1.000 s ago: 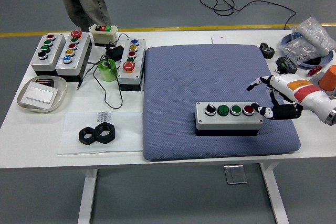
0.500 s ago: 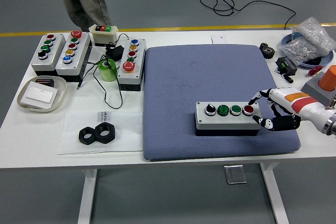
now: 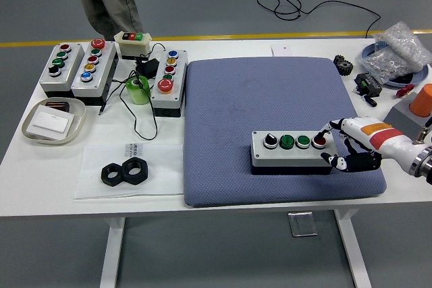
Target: Pick up the button,place it on the desk,press the button,press the button
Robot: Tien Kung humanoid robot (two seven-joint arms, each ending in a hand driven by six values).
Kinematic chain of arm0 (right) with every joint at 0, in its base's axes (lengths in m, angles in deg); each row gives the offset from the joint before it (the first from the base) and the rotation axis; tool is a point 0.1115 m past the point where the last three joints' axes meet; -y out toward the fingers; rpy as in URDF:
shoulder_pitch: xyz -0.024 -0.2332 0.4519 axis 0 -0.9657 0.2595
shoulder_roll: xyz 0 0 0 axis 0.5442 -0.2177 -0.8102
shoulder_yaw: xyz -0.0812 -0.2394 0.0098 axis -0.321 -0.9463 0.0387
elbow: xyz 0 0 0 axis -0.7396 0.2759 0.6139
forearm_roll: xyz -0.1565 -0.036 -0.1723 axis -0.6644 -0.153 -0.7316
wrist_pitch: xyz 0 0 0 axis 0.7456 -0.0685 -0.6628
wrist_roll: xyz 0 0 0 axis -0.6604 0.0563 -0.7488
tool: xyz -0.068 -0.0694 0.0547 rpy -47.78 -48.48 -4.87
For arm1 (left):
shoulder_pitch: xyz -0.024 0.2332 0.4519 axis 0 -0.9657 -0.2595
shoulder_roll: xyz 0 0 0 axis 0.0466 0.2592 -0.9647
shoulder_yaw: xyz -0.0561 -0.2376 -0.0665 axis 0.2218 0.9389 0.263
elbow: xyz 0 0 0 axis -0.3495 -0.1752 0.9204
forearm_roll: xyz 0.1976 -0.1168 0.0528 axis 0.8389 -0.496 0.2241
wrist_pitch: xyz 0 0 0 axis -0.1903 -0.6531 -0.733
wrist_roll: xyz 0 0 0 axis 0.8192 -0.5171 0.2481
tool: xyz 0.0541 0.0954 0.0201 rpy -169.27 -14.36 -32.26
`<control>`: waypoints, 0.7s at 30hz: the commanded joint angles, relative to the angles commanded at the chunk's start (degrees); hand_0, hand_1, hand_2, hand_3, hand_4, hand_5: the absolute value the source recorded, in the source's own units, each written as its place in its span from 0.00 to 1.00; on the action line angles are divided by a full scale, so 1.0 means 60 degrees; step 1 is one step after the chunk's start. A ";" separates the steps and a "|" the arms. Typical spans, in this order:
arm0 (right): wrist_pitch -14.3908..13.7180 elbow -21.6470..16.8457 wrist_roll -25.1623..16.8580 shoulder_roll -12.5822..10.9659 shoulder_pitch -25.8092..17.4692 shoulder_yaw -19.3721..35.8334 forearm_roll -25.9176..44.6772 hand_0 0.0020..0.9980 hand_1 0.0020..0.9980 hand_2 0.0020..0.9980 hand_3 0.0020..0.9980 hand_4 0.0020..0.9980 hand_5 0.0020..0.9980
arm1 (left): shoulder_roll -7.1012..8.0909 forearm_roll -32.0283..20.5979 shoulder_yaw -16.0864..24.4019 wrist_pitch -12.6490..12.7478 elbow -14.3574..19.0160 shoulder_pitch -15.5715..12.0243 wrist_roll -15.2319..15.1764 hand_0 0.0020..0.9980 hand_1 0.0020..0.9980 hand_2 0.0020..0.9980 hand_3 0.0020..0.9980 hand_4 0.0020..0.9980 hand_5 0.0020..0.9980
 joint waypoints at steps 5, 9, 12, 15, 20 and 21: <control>0.0024 0.0127 0.0034 0.0053 -0.0013 -0.0070 -0.0005 0.07 0.00 0.08 0.68 0.65 0.39 | -0.0002 -0.0023 -0.0016 -0.0001 0.0003 0.0007 -0.0004 0.75 0.83 0.88 0.83 0.64 1.00; 0.0092 0.0145 0.0089 0.0084 -0.0005 -0.0135 -0.0035 0.07 0.00 0.08 0.68 0.65 0.39 | -0.0006 -0.0031 -0.0018 -0.0002 0.0003 0.0004 -0.0006 0.75 0.83 0.88 0.83 0.64 1.00; 0.0113 0.0166 0.0115 0.0102 0.0003 -0.0174 -0.0037 0.07 0.00 0.08 0.68 0.65 0.39 | -0.0004 -0.0039 -0.0026 -0.0005 0.0006 0.0002 -0.0010 0.75 0.83 0.88 0.83 0.64 1.00; 0.0129 0.0152 0.0133 0.0107 0.0003 -0.0191 -0.0047 0.07 0.00 0.08 0.68 0.65 0.39 | -0.0001 -0.0048 -0.0034 -0.0006 0.0005 0.0012 -0.0014 0.75 0.83 0.88 0.83 0.64 1.00; 0.0177 0.0157 0.0181 0.0126 0.0023 -0.0220 -0.0074 0.08 0.00 0.08 0.68 0.65 0.39 | 0.0003 -0.0049 -0.0038 -0.0008 0.0006 0.0022 -0.0016 0.76 0.83 0.88 0.83 0.64 1.00; 0.0192 0.0166 0.0193 0.0132 0.0032 -0.0240 -0.0079 0.08 0.00 0.08 0.68 0.65 0.39 | 0.0004 -0.0061 -0.0047 -0.0009 0.0007 0.0023 -0.0020 0.76 0.83 0.88 0.83 0.64 1.00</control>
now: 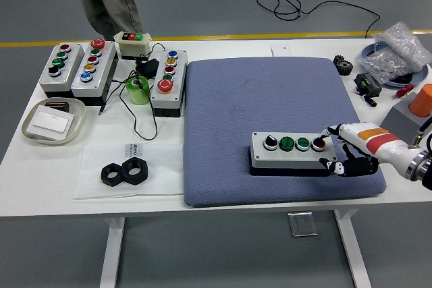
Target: Pick up the button,place it on the desk,press the button,press the button
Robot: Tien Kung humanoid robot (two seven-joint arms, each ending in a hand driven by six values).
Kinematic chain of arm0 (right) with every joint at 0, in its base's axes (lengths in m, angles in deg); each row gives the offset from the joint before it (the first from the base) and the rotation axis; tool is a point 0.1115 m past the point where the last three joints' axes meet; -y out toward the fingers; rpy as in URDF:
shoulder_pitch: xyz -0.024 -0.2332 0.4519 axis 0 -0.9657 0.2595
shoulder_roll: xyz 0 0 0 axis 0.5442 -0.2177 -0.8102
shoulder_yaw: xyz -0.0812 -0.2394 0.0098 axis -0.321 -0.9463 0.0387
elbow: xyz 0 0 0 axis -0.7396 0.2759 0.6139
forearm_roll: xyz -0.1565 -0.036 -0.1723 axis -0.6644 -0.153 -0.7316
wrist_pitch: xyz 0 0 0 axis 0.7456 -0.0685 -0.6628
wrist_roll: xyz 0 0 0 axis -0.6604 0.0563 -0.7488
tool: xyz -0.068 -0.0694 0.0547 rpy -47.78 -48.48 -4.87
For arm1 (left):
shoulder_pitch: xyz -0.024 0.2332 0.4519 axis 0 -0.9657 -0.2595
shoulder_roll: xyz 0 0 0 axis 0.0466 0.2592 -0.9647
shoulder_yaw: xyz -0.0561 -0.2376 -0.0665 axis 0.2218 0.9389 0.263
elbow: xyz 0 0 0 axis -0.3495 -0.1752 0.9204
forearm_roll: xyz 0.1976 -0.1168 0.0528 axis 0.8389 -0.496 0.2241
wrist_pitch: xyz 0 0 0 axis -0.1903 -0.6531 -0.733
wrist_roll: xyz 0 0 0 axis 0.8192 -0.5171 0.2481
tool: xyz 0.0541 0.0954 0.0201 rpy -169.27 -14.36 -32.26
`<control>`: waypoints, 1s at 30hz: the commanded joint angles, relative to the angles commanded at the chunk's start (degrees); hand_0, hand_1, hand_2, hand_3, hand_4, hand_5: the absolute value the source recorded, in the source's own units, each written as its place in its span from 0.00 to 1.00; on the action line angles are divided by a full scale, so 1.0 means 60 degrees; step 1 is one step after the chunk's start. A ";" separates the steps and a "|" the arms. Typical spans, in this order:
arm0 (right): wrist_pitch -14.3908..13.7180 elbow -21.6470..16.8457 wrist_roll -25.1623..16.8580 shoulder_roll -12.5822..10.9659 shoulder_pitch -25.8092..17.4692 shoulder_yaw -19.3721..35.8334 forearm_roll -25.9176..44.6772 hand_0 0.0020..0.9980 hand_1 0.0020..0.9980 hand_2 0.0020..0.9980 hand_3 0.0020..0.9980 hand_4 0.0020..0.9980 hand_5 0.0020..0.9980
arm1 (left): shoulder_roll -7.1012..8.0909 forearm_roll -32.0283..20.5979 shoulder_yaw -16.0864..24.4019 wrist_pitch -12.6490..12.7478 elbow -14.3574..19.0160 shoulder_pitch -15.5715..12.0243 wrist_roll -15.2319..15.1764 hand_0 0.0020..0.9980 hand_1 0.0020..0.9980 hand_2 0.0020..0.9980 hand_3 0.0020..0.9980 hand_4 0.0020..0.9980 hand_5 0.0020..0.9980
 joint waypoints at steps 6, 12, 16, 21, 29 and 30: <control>0.0055 0.0051 0.0037 0.0047 0.0036 -0.0119 0.0019 0.08 0.00 0.08 0.68 0.65 0.40 | 0.0000 -0.0003 -0.0006 -0.0002 0.0003 0.0003 0.0000 0.76 0.83 0.88 0.83 0.64 1.00; 0.0114 0.0142 0.0108 0.0112 0.0043 -0.0224 0.0067 0.08 0.00 0.08 0.68 0.65 0.40 | 0.0004 -0.0008 -0.0016 -0.0007 0.0007 0.0001 0.0000 0.76 0.83 0.88 0.83 0.64 1.00; 0.0116 0.0163 0.0157 0.0145 0.0034 -0.0246 0.0087 0.08 0.00 0.08 0.68 0.65 0.41 | 0.0002 -0.0007 -0.0015 -0.0006 0.0007 -0.0003 0.0002 0.75 0.83 0.88 0.83 0.63 1.00; 0.0028 0.0096 0.0213 0.0126 -0.0003 -0.0101 0.0088 0.08 0.00 0.08 0.68 0.65 0.41 | 0.0003 0.0001 -0.0015 -0.0006 0.0010 -0.0003 0.0004 0.75 0.83 0.88 0.83 0.63 1.00; 0.0031 -0.0133 0.0269 -0.0023 -0.0026 0.0316 0.0036 0.08 0.00 0.09 0.68 0.65 0.42 | 0.0015 -0.0039 -0.0023 -0.0009 -0.0001 0.0046 -0.0010 0.75 0.83 0.88 0.83 0.63 1.00; 0.0031 -0.0148 0.0271 -0.0031 -0.0024 0.0340 0.0037 0.08 0.00 0.09 0.68 0.65 0.42 | 0.0016 -0.0033 -0.0017 -0.0008 -0.0002 0.0050 -0.0008 0.75 0.83 0.88 0.83 0.63 1.00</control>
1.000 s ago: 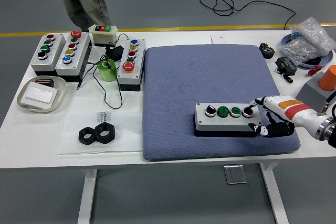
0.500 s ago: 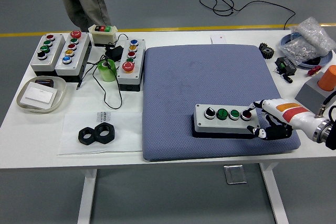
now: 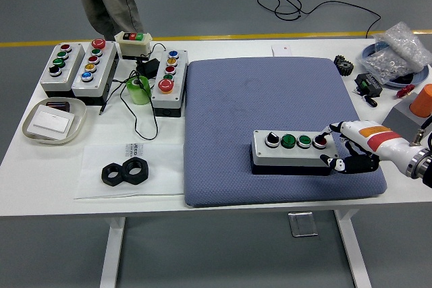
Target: Pick up the button,place it on the desk,press the button,press the button
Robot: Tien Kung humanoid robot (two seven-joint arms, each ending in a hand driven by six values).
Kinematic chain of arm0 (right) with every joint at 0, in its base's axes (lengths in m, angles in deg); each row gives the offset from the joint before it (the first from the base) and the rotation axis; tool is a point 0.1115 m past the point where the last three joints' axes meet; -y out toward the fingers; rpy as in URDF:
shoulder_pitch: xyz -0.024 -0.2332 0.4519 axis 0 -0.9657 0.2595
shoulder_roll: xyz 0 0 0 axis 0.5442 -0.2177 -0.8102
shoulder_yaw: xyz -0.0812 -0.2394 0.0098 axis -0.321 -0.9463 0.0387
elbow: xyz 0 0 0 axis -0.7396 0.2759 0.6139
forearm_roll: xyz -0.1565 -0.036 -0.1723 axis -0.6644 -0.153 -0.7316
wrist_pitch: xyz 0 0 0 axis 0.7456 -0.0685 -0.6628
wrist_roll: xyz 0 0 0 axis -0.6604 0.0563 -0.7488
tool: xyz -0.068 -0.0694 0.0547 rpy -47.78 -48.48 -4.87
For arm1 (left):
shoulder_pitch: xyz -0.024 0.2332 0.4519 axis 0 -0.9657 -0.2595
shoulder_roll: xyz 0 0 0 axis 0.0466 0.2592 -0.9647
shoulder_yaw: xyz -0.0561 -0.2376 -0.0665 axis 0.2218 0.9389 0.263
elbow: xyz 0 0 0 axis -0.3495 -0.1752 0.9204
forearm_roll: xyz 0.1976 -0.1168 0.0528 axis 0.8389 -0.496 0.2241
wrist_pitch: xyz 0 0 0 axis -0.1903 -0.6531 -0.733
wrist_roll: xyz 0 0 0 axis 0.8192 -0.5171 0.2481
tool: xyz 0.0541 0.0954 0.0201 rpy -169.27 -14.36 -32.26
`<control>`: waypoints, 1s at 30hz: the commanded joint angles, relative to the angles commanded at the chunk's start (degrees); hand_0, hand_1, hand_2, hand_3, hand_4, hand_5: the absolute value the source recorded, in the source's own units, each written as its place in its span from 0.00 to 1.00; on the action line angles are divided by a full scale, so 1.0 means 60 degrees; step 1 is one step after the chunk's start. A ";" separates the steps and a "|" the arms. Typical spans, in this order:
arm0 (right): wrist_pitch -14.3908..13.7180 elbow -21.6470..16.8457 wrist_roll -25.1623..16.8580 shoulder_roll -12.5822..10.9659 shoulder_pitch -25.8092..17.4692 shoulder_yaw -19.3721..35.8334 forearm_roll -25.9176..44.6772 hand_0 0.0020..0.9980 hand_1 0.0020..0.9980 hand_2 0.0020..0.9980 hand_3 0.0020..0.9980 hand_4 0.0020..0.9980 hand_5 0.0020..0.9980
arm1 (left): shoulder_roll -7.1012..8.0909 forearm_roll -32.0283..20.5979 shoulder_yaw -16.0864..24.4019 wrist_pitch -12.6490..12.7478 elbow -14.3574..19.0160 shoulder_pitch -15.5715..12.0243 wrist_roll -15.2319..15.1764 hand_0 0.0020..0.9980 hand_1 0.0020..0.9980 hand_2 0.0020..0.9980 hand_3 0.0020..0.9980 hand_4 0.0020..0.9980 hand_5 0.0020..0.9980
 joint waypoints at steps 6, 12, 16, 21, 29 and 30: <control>-0.0009 -0.0037 0.0010 -0.0004 0.0004 0.0106 -0.0017 0.08 0.00 0.08 0.68 0.65 0.43 | 0.0004 -0.0004 0.0000 -0.0001 0.0002 0.0004 0.0002 0.76 0.83 0.88 0.83 0.64 1.00; -0.0004 -0.0077 0.0015 -0.0014 0.0016 0.0141 -0.0010 0.08 0.00 0.09 0.68 0.66 0.44 | 0.0005 -0.0014 -0.0010 -0.0002 0.0004 0.0013 0.0004 0.76 0.83 0.88 0.83 0.64 1.00; 0.0025 -0.0082 0.0021 -0.0019 -0.0001 0.0097 -0.0021 0.08 0.00 0.09 0.68 0.66 0.44 | 0.0003 -0.0075 -0.0046 -0.0005 0.0002 0.0023 -0.0013 0.76 0.83 0.88 0.83 0.64 1.00; 0.0035 -0.0081 0.0021 -0.0030 -0.0024 0.0127 -0.0016 0.08 0.00 0.09 0.68 0.66 0.45 | 0.0001 -0.0086 -0.0036 -0.0006 -0.0003 0.0038 -0.0014 0.76 0.83 0.88 0.83 0.64 1.00; 0.0085 0.0063 0.0054 0.0057 -0.0042 0.0012 -0.0017 0.08 0.00 0.09 0.68 0.66 0.45 | 0.0002 -0.0093 -0.0039 -0.0003 -0.0002 0.0056 -0.0005 0.76 0.83 0.88 0.83 0.64 1.00; 0.0097 0.0072 0.0059 0.0064 -0.0048 -0.0004 -0.0017 0.08 0.00 0.09 0.68 0.66 0.45 | 0.0003 -0.0093 -0.0040 -0.0004 -0.0002 0.0056 -0.0005 0.76 0.83 0.88 0.83 0.64 1.00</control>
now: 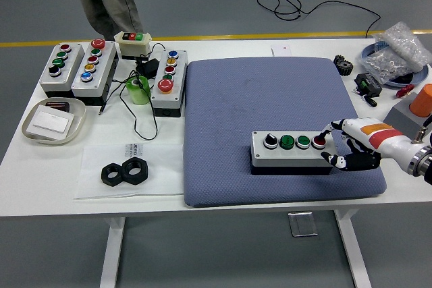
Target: Pick up the button,place it on the desk,press the button,press the button
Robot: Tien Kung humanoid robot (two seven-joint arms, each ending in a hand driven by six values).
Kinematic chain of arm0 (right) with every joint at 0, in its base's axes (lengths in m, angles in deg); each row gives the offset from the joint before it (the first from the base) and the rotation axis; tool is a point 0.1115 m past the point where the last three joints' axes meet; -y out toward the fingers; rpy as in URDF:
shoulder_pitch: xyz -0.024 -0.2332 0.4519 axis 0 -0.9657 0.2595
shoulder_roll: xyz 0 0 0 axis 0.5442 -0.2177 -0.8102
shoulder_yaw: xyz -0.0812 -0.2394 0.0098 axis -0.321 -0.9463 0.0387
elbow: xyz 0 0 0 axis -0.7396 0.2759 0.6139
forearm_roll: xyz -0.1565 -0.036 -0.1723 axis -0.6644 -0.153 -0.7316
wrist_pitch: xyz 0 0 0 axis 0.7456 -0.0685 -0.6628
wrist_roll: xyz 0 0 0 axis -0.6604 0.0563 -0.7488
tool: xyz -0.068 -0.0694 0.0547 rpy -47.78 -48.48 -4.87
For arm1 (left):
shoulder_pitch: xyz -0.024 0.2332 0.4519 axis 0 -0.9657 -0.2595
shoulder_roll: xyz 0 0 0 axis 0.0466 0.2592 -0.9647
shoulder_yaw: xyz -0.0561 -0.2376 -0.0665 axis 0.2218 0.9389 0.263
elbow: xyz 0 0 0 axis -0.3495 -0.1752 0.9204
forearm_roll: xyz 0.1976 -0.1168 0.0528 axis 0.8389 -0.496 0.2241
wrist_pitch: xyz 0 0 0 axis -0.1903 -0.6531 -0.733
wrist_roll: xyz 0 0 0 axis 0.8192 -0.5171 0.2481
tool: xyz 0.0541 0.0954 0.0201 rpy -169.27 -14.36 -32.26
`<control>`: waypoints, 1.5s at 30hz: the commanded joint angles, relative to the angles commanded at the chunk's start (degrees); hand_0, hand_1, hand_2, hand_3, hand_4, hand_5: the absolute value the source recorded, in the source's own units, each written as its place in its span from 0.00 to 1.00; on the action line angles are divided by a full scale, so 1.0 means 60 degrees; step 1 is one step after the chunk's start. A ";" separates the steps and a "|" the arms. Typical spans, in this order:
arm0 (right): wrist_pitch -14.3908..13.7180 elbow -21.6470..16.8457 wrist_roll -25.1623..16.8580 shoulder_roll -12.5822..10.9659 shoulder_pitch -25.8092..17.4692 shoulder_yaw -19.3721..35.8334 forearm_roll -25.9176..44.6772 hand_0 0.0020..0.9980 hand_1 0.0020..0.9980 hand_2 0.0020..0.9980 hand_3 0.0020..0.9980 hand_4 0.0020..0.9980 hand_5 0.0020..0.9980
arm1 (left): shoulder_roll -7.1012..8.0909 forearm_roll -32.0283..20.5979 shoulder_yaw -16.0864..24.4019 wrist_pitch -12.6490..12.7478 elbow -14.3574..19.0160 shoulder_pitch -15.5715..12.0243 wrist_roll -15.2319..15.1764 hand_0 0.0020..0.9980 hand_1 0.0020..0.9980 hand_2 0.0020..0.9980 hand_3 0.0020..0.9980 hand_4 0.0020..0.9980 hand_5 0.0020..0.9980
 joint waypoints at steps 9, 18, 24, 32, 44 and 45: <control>0.0045 -0.0012 0.0038 0.0029 0.0029 -0.0205 -0.0039 0.08 0.00 0.08 0.68 0.66 0.45 | -0.0018 -0.0134 -0.0099 -0.0015 0.0004 0.0045 -0.0047 0.76 0.83 0.88 0.83 0.63 1.00; -0.0106 -0.0305 0.0001 -0.0101 -0.0096 0.0226 -0.0067 0.08 0.00 0.08 0.68 0.66 0.45 | -0.0021 -0.0061 -0.0057 -0.0019 0.0009 0.0024 -0.0019 0.76 0.83 0.88 0.83 0.63 1.00; -0.0197 -0.0859 0.0020 -0.0227 -0.0178 0.0508 -0.0104 0.08 0.00 0.08 0.68 0.66 0.45 | -0.0019 0.0014 -0.0015 -0.0024 0.0010 -0.0020 -0.0002 0.76 0.83 0.88 0.83 0.63 1.00; -0.0187 -0.0987 0.0053 -0.0117 -0.0169 0.0235 -0.0133 0.08 0.00 0.08 0.68 0.66 0.45 | -0.0030 0.0019 -0.0024 -0.0019 0.0014 -0.0052 -0.0003 0.76 0.83 0.88 0.83 0.63 1.00; -0.0179 -0.0880 0.0161 0.0329 -0.0041 0.0253 -0.0246 0.08 0.00 0.08 0.68 0.66 0.45 | -0.0022 0.0140 0.0035 -0.0016 0.0021 -0.0077 0.0028 0.75 0.83 0.88 0.83 0.63 1.00; -0.0174 -0.0852 0.0166 0.0371 -0.0015 0.0214 -0.0256 0.08 0.00 0.08 0.68 0.66 0.45 | -0.0023 0.0136 0.0031 -0.0015 0.0021 -0.0076 0.0027 0.75 0.83 0.88 0.83 0.63 1.00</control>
